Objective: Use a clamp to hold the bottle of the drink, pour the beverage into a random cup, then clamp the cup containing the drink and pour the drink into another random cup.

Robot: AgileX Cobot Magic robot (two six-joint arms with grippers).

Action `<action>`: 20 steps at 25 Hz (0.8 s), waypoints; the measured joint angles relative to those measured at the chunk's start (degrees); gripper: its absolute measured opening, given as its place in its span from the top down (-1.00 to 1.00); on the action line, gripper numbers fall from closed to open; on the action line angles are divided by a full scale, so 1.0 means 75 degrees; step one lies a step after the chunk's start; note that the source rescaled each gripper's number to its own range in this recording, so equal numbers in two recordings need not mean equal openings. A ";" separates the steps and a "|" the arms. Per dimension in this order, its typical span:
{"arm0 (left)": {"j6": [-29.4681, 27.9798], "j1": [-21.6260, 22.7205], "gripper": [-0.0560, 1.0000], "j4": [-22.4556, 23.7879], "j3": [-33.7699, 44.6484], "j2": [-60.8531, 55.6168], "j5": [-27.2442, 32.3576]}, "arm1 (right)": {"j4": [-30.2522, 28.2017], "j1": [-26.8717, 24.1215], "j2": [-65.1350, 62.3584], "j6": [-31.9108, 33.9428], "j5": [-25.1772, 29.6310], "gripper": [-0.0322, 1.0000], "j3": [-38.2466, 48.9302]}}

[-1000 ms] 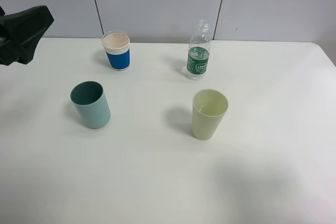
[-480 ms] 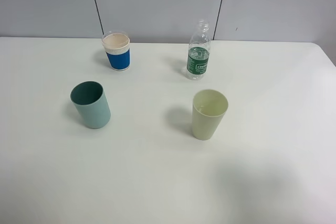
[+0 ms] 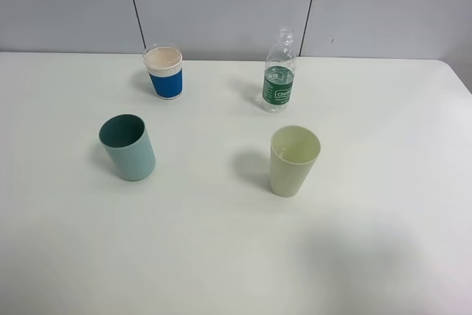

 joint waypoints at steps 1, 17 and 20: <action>0.0084 0.0089 -0.97 -0.0089 0.0000 -0.0106 0.0186 | 0.0000 0.0000 0.0000 0.0000 0.0000 -0.98 0.0000; 0.1388 0.1639 -0.98 -0.1424 0.1115 -0.0960 0.0243 | 0.0000 0.0000 0.0000 0.0000 0.0000 -0.98 0.0000; 0.1481 0.1833 -0.98 -0.1440 0.1153 -0.0960 0.0184 | 0.0000 0.0000 0.0000 0.0000 0.0000 -0.98 0.0000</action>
